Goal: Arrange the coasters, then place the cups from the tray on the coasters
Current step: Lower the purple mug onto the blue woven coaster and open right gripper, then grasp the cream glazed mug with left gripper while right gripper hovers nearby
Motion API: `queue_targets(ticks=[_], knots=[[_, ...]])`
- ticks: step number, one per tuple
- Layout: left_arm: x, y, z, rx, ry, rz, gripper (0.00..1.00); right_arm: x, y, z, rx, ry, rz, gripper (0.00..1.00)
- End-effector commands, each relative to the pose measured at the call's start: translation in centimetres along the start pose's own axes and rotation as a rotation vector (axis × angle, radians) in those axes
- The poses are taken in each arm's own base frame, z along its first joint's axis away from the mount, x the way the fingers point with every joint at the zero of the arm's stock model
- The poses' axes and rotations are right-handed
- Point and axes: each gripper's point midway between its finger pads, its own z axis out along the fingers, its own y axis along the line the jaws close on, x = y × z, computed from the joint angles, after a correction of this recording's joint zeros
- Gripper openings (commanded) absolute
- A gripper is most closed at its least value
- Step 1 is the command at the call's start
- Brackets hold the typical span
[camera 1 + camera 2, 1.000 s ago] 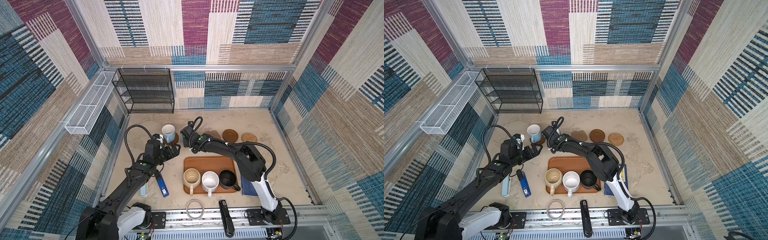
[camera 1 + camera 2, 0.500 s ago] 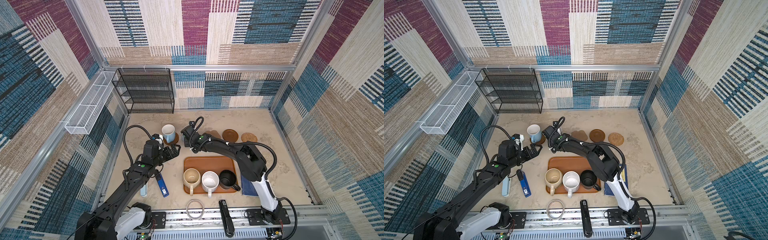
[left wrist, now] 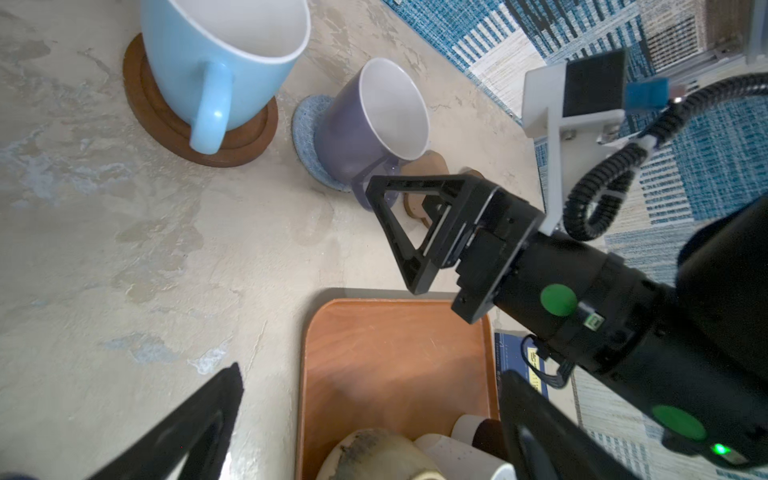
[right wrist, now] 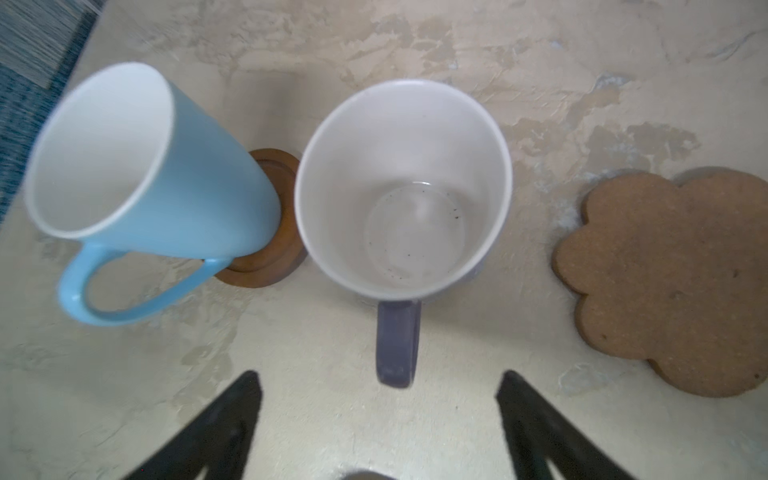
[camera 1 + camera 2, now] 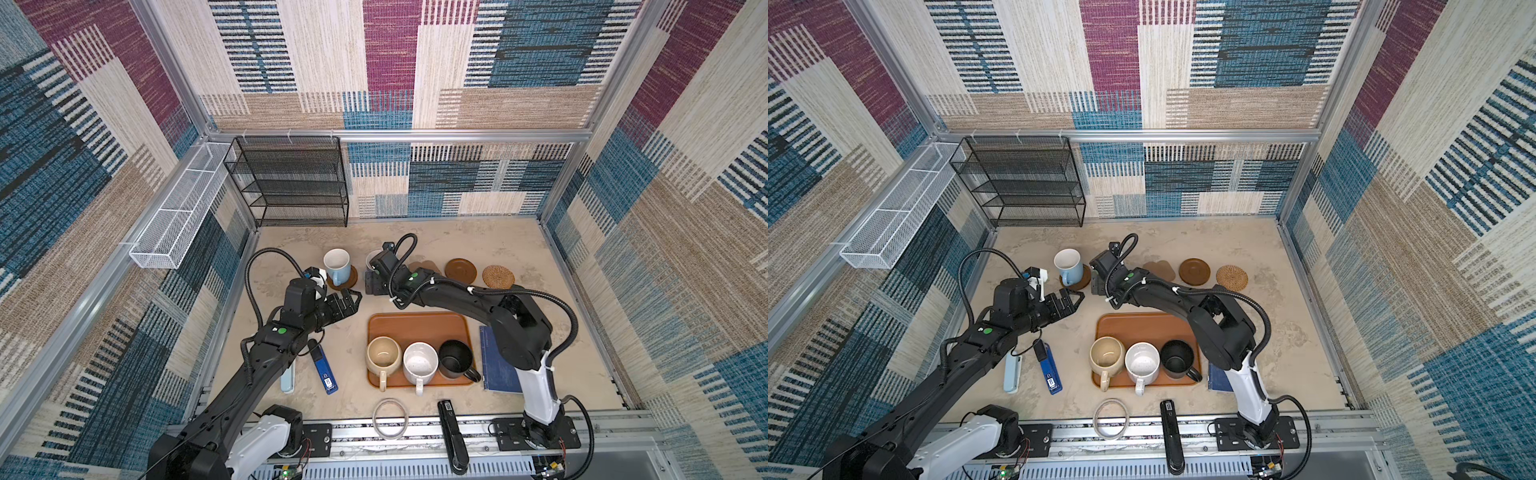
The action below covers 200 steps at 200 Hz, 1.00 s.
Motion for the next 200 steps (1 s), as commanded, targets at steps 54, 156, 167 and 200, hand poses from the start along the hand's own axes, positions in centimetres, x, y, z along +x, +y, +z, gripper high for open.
queue_targets(ticks=[54, 156, 167, 200], knots=[[2.7, -2.8, -2.6, 0.135, 0.101, 0.025, 0.97, -4.1, 1.0, -9.4, -0.176, -0.172, 0.027, 1.00], [10.9, -2.2, -3.7, -0.051, 0.289, 0.178, 0.92, -0.1, -4.6, -17.2, -0.260, -0.285, -0.084, 1.00], [11.4, -2.0, -3.7, -0.076, 0.295, 0.183, 0.91, 0.2, -4.6, -17.5, -0.280, -0.282, -0.107, 1.00], [13.4, -1.8, -2.9, -0.142, 0.343, 0.242, 0.84, 0.9, -3.9, -19.4, -0.402, -0.355, -0.170, 1.00]])
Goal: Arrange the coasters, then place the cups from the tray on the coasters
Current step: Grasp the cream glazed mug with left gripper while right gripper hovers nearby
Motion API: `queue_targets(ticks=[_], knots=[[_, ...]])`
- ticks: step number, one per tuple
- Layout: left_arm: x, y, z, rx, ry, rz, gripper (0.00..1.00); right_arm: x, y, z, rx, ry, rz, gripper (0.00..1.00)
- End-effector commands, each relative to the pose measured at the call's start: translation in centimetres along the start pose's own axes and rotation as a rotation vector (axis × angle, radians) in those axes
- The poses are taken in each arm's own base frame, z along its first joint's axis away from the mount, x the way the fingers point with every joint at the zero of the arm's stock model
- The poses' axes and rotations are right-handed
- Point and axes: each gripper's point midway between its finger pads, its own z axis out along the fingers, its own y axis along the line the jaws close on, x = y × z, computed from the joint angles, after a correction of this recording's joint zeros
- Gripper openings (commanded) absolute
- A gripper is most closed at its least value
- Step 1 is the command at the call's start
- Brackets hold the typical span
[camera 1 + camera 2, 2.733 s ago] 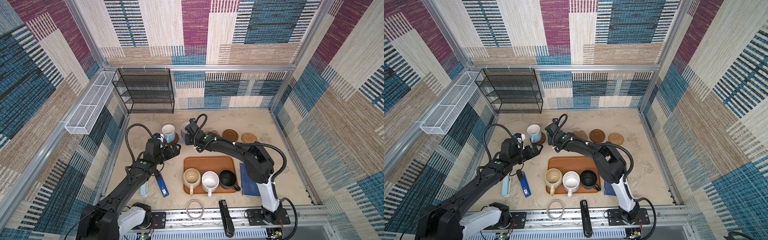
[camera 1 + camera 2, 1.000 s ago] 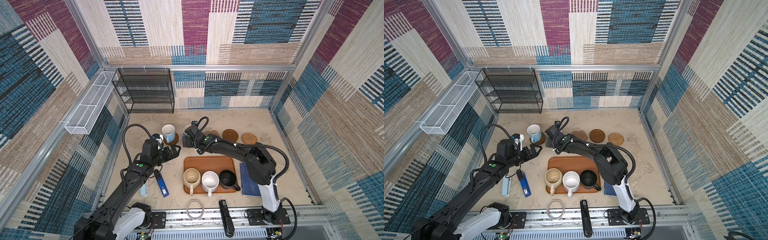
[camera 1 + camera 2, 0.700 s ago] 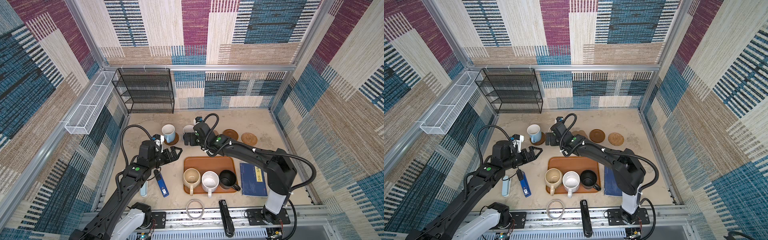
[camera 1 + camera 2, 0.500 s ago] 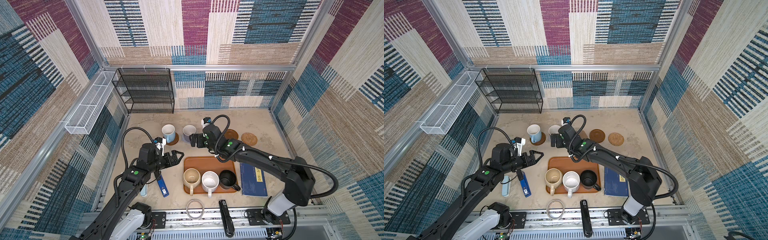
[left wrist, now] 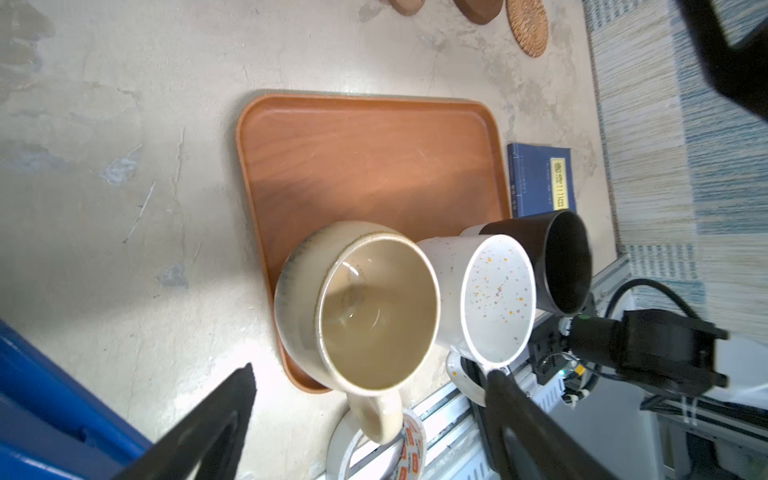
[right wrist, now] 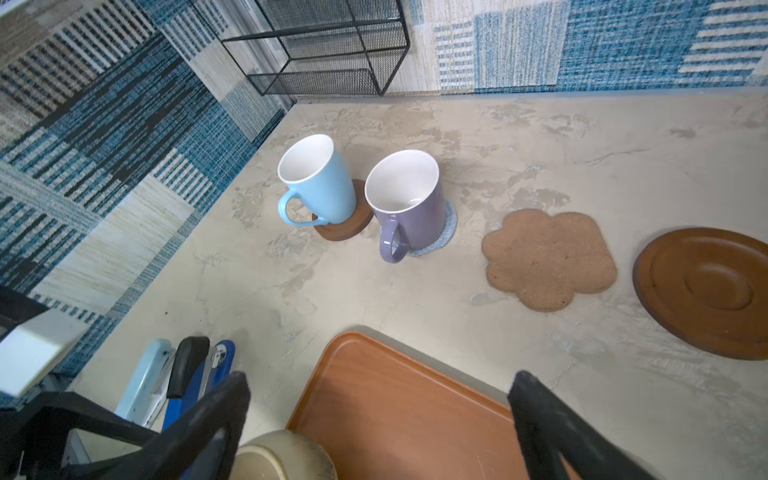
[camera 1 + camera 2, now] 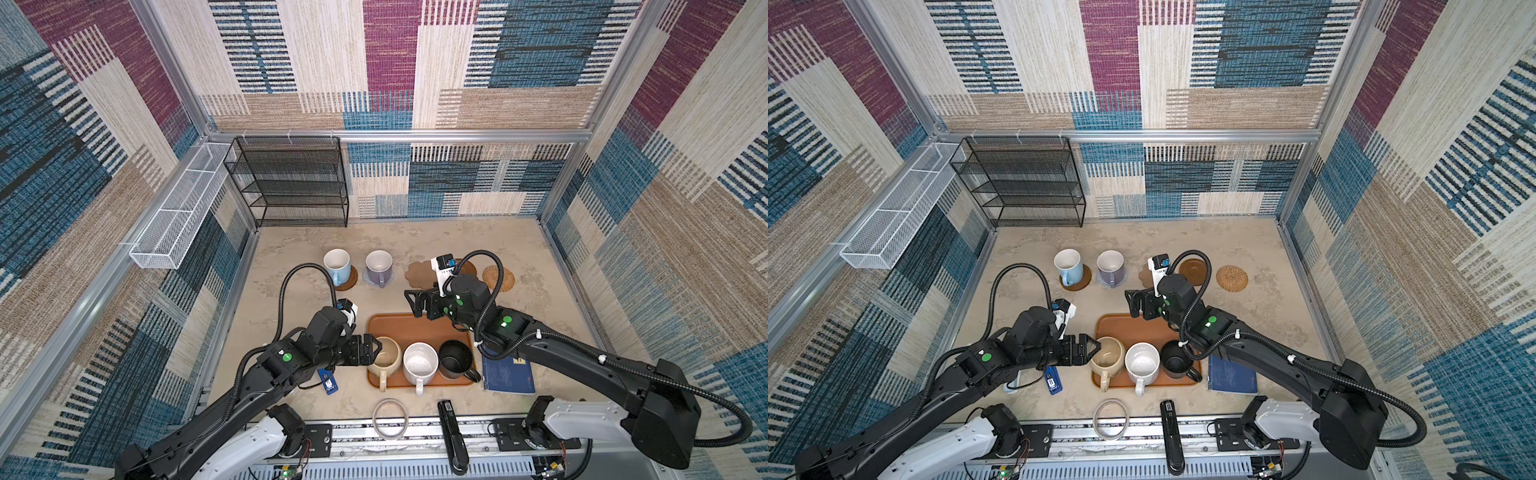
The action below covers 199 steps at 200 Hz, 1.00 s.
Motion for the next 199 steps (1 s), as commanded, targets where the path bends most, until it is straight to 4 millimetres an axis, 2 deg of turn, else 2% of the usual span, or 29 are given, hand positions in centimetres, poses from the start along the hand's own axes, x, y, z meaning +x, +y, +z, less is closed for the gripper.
queue_targets(ticks=[1, 22, 35, 45, 72, 104, 121, 170, 199], knots=[[0.7, 1.0, 0.8, -0.103, 0.016, -0.003, 0.84, -1.2, 2.2, -1.6, -0.147, -0.097, -0.063, 1.00], [1.6, 0.5, 1.6, -0.138, 0.035, 0.040, 0.81, -1.0, 3.8, -3.5, -0.272, -0.138, -0.094, 1.00], [2.1, 0.3, 1.7, -0.153, 0.032, 0.052, 0.80, -0.4, 4.5, -4.0, -0.324, -0.138, -0.114, 1.00], [2.5, 0.1, 1.8, -0.162, 0.028, 0.060, 0.80, 0.5, 4.5, -3.8, -0.341, -0.111, -0.104, 1.00], [3.8, 0.1, 2.1, -0.197, 0.049, 0.083, 0.77, 1.6, 5.2, -3.3, -0.385, -0.069, -0.135, 1.00], [5.1, 0.1, 2.9, -0.243, 0.061, 0.106, 0.69, 3.0, 5.9, -2.6, -0.425, 0.014, -0.123, 1.00], [5.5, 0.5, 3.4, -0.276, 0.063, 0.116, 0.63, 3.8, 5.4, -2.0, -0.402, 0.042, -0.096, 1.00], [6.0, 0.4, 4.4, -0.337, 0.055, 0.128, 0.55, 5.4, 2.5, -1.1, -0.250, 0.092, -0.042, 1.00], [6.5, 0.3, 5.0, -0.361, 0.063, 0.137, 0.51, 6.9, 2.7, -1.2, -0.255, 0.185, 0.011, 1.00]])
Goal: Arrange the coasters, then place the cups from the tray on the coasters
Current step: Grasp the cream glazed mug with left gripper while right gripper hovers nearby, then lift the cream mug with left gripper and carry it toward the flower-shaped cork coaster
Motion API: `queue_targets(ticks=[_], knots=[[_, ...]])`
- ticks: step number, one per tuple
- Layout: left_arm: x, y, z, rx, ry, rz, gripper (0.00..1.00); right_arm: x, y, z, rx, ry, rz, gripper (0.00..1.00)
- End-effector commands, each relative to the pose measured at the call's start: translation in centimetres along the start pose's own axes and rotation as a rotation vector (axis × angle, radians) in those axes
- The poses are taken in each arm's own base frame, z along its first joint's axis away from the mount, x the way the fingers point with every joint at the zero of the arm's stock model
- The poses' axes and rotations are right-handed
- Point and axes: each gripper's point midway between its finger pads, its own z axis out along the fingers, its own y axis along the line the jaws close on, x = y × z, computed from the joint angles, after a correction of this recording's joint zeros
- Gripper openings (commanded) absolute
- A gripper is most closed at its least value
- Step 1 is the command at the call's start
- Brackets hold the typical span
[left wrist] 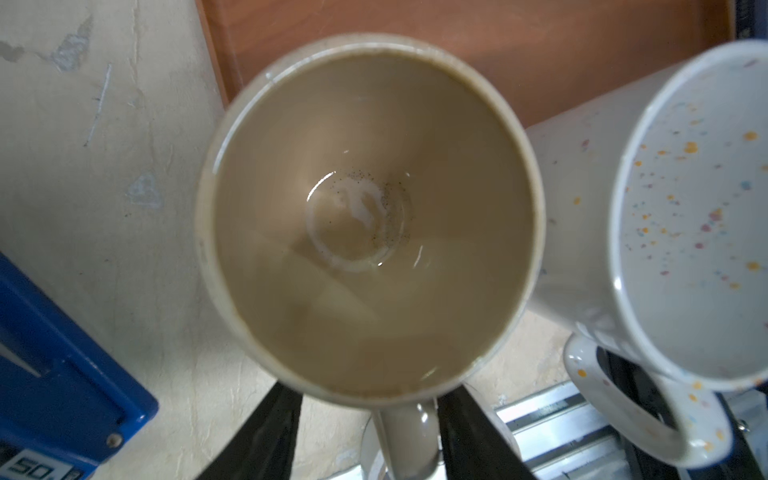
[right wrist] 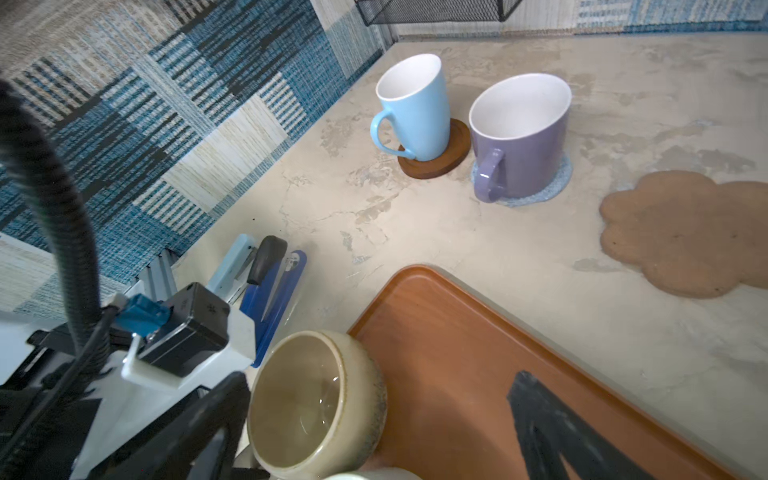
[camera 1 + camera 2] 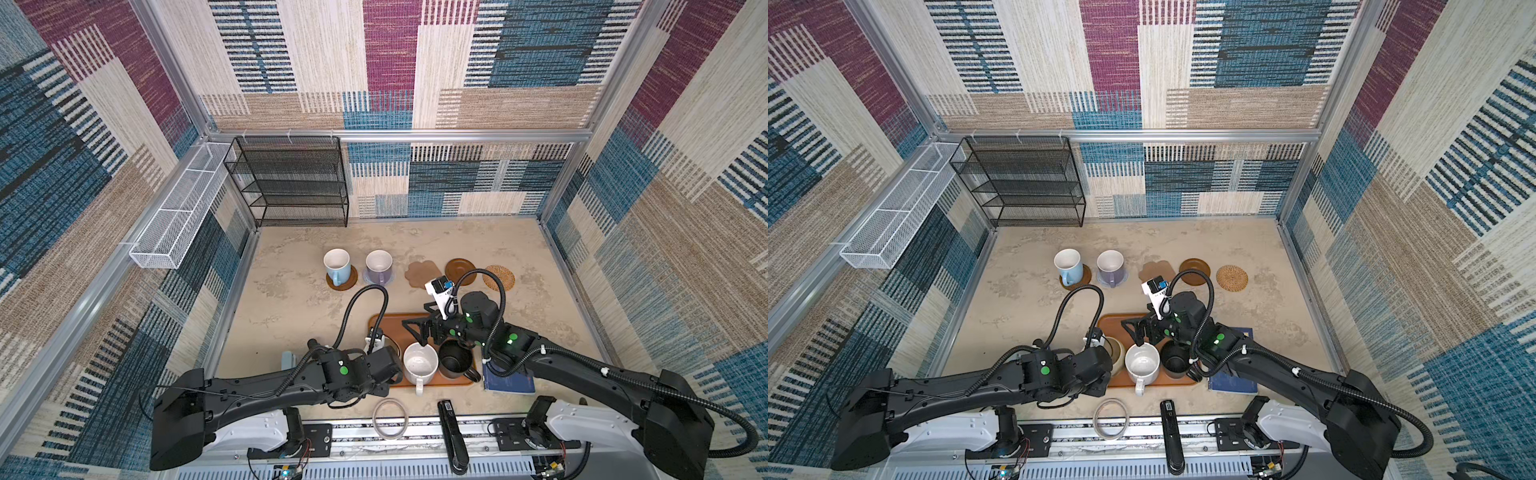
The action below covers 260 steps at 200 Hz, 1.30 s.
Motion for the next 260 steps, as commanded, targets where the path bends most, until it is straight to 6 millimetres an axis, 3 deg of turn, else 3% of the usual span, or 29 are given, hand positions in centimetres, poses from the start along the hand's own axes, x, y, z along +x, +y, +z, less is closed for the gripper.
queue_targets(ticks=[1, 25, 58, 110, 158, 183, 260], knots=[[-0.4, 0.4, 0.1, -0.046, -0.030, -0.030, 0.51, 1.0, -0.1, 0.1, 0.011, 0.063, 0.068, 1.00], [-0.2, 1.0, 0.6, -0.073, -0.034, -0.041, 0.46, 2.0, -0.2, -0.2, 0.037, 0.114, 0.065, 0.99], [-0.1, 0.3, 1.2, -0.053, -0.027, -0.044, 0.41, 2.3, -1.6, -0.2, 0.114, 0.123, 0.053, 1.00], [-0.4, -0.4, 1.8, -0.073, -0.015, -0.019, 0.39, 1.1, -1.5, -1.0, 0.111, 0.054, 0.040, 1.00], [-0.3, -0.2, 2.0, -0.083, -0.015, -0.024, 0.29, 0.3, -1.6, -2.2, 0.123, -0.006, 0.032, 1.00], [-0.1, 0.2, 2.4, -0.105, -0.013, -0.027, 0.28, 0.4, -0.6, -2.2, 0.065, 0.001, 0.022, 1.00], [-0.2, 0.9, 1.8, -0.101, -0.040, -0.040, 0.00, 1.0, -1.0, -1.7, 0.076, 0.016, 0.025, 1.00]])
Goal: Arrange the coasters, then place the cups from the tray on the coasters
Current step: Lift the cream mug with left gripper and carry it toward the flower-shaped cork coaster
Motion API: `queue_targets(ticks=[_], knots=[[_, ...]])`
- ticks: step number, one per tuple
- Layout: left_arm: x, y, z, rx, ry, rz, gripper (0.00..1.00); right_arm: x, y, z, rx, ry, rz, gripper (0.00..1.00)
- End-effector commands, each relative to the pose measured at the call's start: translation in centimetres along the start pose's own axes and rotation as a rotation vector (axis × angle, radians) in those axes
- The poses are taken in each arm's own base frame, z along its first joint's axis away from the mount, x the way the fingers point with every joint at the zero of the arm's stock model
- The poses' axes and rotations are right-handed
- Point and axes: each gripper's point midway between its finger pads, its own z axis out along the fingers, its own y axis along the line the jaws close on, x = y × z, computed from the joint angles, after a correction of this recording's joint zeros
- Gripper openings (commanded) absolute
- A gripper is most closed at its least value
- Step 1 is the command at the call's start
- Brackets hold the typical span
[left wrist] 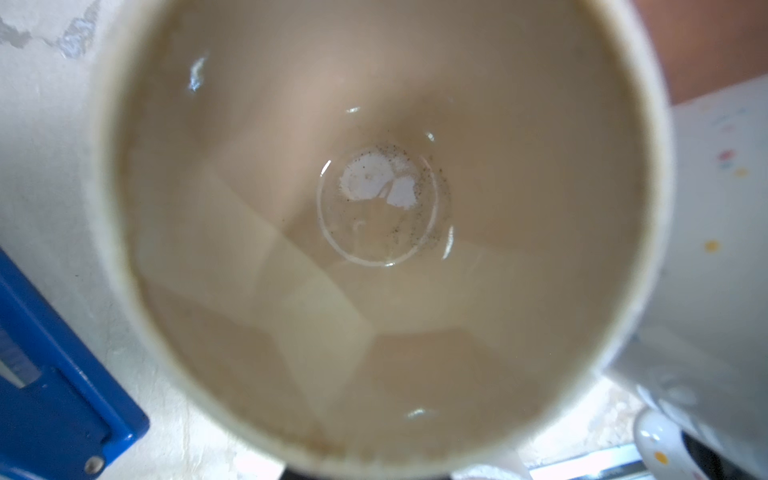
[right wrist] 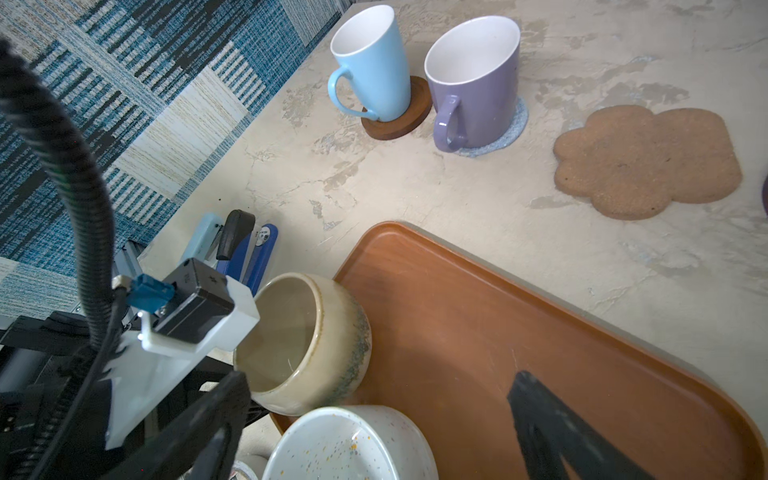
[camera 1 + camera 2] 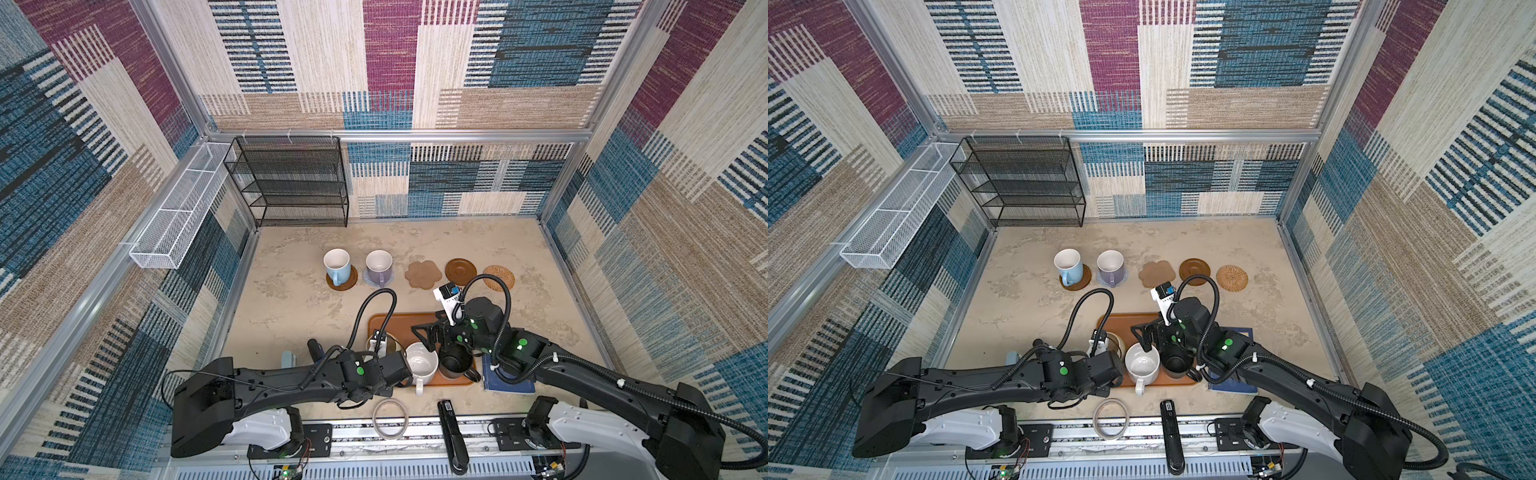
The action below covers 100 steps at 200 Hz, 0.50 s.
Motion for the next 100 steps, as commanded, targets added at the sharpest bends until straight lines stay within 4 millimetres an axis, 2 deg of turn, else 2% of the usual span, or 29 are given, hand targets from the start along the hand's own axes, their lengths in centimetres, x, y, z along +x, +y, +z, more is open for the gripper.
queue_targets(ticks=[1, 53, 100], knots=[[-0.5, 0.4, -0.3, -0.009, -0.034, -0.028, 0.00, -0.8, 0.3, 0.0, -0.010, -0.036, -0.008, 1.00], [-1.2, 1.3, -1.4, 0.005, -0.088, -0.051, 0.00, -1.9, 0.7, -0.8, -0.024, -0.089, -0.014, 1.00], [-2.2, 1.7, -2.6, 0.000, -0.126, -0.051, 0.00, -2.1, 0.5, -0.5, -0.018, -0.096, -0.012, 1.00]])
